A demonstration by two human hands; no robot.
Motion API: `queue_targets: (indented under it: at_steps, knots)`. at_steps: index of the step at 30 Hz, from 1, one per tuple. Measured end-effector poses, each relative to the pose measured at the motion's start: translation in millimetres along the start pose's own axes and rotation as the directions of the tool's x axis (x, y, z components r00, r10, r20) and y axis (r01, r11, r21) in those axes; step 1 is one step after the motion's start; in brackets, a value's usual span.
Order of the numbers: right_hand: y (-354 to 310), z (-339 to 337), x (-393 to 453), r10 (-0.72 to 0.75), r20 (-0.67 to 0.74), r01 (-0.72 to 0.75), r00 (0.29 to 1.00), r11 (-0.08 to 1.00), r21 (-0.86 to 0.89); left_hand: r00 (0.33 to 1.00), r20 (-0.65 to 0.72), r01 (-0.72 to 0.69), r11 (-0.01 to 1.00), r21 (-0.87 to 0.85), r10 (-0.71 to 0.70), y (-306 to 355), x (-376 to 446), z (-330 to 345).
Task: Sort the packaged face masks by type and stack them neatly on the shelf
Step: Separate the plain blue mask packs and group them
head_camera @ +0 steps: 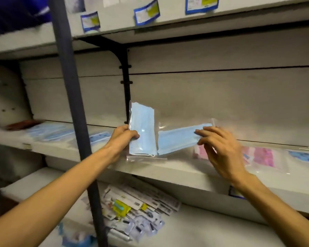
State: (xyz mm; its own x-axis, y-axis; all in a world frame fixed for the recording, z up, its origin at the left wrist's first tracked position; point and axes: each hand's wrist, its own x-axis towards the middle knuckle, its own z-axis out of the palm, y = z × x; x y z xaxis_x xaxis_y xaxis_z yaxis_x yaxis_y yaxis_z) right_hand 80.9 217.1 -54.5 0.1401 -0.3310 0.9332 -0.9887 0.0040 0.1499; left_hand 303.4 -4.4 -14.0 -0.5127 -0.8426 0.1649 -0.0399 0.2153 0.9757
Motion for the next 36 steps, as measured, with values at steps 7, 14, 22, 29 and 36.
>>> queue_targets:
  at_steps: [7,14,22,29,36]
  knots:
    - [-89.2,23.3,13.9,0.383,-0.059,-0.357,0.922,0.899,0.253,0.999,0.002,-0.037,0.998,0.058,0.037,-15.7,-46.0,-86.2]
    - [-170.9,63.8,35.2,0.661,0.135,-0.626,0.738,0.597,0.502,0.993,-0.093,-0.06,0.994,0.089,0.069,-44.2,-84.3,-183.2]
    - [-264.9,150.3,69.0,0.622,0.381,-0.699,0.684,0.411,0.585,0.958,-0.288,0.017,0.998,0.063,0.001,-81.6,-85.9,-293.3]
    - [-342.6,255.5,118.5,0.577,0.45,-0.695,0.681,0.317,0.645,0.891,-0.447,0.105,0.994,0.036,-0.078,-117.3,-44.7,-382.5]
    - [-369.6,377.2,171.7,0.645,0.511,-0.751,0.569,0.155,0.641,0.861,-0.494,0.141,0.99,0.0,-0.123,-133.4,39.4,-465.5]
